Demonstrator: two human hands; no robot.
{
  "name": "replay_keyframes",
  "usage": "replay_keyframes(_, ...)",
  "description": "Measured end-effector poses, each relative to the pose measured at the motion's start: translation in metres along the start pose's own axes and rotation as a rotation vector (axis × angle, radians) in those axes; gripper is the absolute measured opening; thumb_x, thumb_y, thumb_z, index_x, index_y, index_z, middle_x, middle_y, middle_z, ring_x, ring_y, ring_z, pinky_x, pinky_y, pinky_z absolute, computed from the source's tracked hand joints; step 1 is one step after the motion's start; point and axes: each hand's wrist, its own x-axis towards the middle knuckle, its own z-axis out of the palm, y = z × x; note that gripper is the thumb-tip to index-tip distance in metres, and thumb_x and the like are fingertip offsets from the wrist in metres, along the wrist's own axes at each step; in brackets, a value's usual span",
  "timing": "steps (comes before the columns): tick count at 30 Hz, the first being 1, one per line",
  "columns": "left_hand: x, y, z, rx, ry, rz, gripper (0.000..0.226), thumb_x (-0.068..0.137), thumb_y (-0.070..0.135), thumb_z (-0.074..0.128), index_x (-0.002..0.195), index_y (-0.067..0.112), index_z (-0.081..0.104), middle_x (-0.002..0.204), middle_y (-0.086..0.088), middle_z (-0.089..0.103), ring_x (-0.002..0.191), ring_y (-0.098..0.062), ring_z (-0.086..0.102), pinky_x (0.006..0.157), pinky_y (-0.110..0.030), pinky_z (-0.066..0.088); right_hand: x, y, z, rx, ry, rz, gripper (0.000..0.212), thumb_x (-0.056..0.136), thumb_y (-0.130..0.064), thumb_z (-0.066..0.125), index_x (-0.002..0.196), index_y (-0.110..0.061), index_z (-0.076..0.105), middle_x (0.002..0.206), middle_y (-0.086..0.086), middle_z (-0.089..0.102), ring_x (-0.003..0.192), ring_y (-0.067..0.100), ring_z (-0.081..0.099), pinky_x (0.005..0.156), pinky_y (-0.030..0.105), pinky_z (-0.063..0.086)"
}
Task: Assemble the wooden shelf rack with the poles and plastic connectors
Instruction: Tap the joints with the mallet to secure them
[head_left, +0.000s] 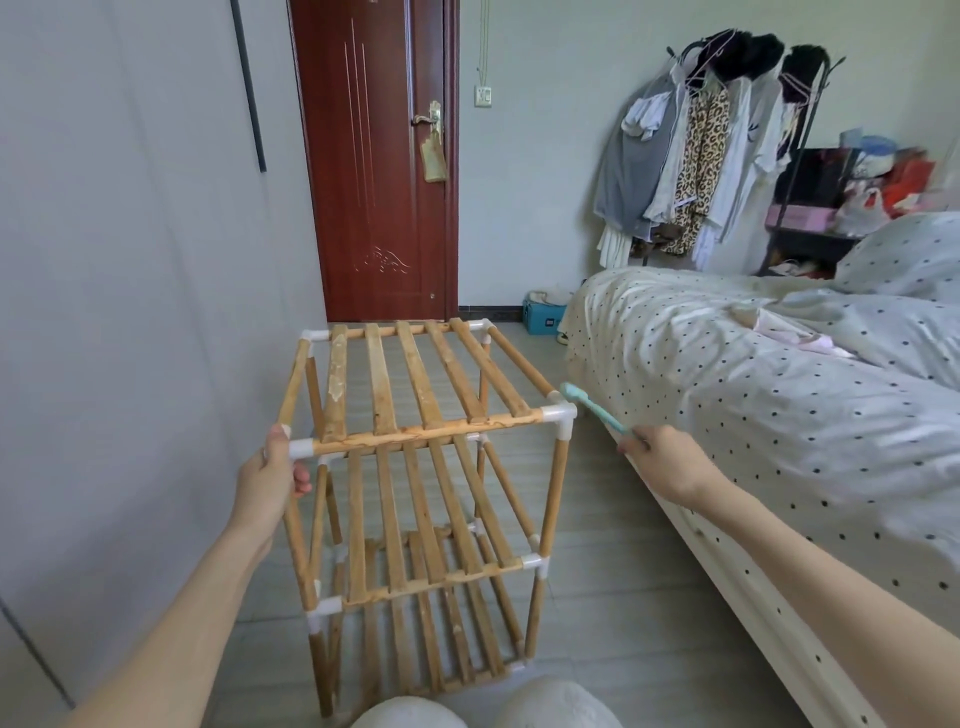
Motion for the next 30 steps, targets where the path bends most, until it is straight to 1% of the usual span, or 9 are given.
replay_keyframes(4, 0.002, -0.001, 0.001, -0.030, -0.007, 0.000, 0.036, 0.100, 0.044, 0.028, 0.098, 0.018, 0.052, 0.069, -0.009, 0.054, 0.063, -0.022, 0.051, 0.067, -0.033, 0.044, 0.002, -0.012, -0.015, 0.359, 0.549, -0.124, 0.034, 0.100, -0.026, 0.032, 0.105, -0.005, 0.059, 0.060, 0.000, 0.047, 0.055, 0.022, 0.046, 0.048, 0.029, 0.030)
replay_keyframes(9, 0.003, 0.002, 0.003, 0.068, 0.040, 0.033, 0.041, 0.101, 0.035, 0.027, 0.131, 0.010, 0.041, 0.119, -0.014, 0.053, 0.098, -0.026, 0.057, 0.090, -0.042, 0.043, -0.004, -0.010, 0.008, -0.013, -0.129, 0.014, 0.035, 0.102, -0.024, 0.032, 0.113, 0.001, 0.053, 0.088, 0.010, 0.053, 0.076, 0.027, 0.052, 0.065, 0.028, 0.038)
replay_keyframes(14, -0.002, 0.014, -0.006, 0.631, 0.146, 0.513, 0.038, 0.097, 0.007, 0.038, 0.133, -0.001, 0.046, 0.135, -0.020, 0.045, 0.126, -0.034, 0.041, 0.105, -0.045, 0.033, -0.007, -0.009, 0.000, 0.397, 0.508, -0.096, 0.029, 0.100, -0.026, 0.033, 0.096, -0.006, 0.054, 0.066, -0.001, 0.051, 0.062, 0.026, 0.047, 0.053, 0.033, 0.031)
replay_keyframes(18, -0.024, 0.003, -0.005, 0.926, 0.013, 0.701, 0.041, 0.099, 0.017, 0.033, 0.132, -0.003, 0.049, 0.137, -0.019, 0.048, 0.133, -0.033, 0.037, 0.113, -0.048, 0.026, -0.005, -0.008, 0.009, 0.049, 0.005, -0.040, 0.030, 0.101, -0.024, 0.034, 0.094, -0.007, 0.057, 0.081, 0.012, 0.055, 0.073, 0.029, 0.051, 0.061, 0.031, 0.038)
replay_keyframes(20, -0.032, -0.006, -0.004, 0.994, 0.022, 0.743, 0.044, 0.099, 0.020, 0.033, 0.134, -0.003, 0.045, 0.139, -0.018, 0.047, 0.135, -0.034, 0.035, 0.112, -0.050, 0.026, 0.006, -0.006, -0.003, 0.160, 0.107, -0.068, 0.031, 0.100, -0.023, 0.037, 0.092, -0.006, 0.061, 0.069, 0.005, 0.051, 0.062, 0.024, 0.045, 0.054, 0.029, 0.032)
replay_keyframes(23, -0.035, -0.010, 0.000, 1.023, 0.053, 0.739, 0.048, 0.091, 0.012, 0.051, 0.136, -0.004, 0.042, 0.140, -0.021, 0.044, 0.136, -0.036, 0.032, 0.111, -0.052, 0.027, -0.001, -0.011, -0.011, 0.451, 0.564, -0.129, 0.030, 0.101, -0.024, 0.033, 0.093, -0.009, 0.057, 0.060, -0.001, 0.046, 0.056, 0.021, 0.045, 0.054, 0.030, 0.032)
replay_keyframes(27, -0.037, -0.007, 0.006, 1.034, 0.061, 0.689, 0.059, 0.079, 0.002, 0.062, 0.134, -0.006, 0.042, 0.137, -0.022, 0.045, 0.134, -0.039, 0.033, 0.111, -0.050, 0.027, -0.005, -0.008, 0.011, 0.029, -0.102, 0.006, 0.028, 0.101, -0.017, 0.034, 0.102, -0.002, 0.057, 0.076, 0.003, 0.050, 0.077, 0.026, 0.051, 0.062, 0.031, 0.040)
replay_keyframes(28, -0.037, -0.007, 0.006, 1.038, 0.059, 0.688, 0.060, 0.077, 0.001, 0.063, 0.134, -0.006, 0.042, 0.136, -0.023, 0.046, 0.134, -0.039, 0.033, 0.111, -0.049, 0.027, -0.001, -0.006, 0.005, 0.010, -0.130, 0.017, 0.029, 0.101, -0.019, 0.034, 0.098, -0.003, 0.059, 0.078, 0.005, 0.052, 0.074, 0.024, 0.049, 0.060, 0.029, 0.037)
replay_keyframes(30, -0.037, -0.008, 0.006, 1.043, 0.064, 0.698, 0.062, 0.075, -0.001, 0.064, 0.132, -0.007, 0.043, 0.134, -0.023, 0.047, 0.133, -0.039, 0.034, 0.110, -0.048, 0.028, 0.005, -0.006, -0.011, 0.263, 0.173, -0.027, 0.033, 0.101, -0.024, 0.032, 0.088, -0.008, 0.057, 0.074, 0.006, 0.054, 0.065, 0.024, 0.048, 0.057, 0.030, 0.033)
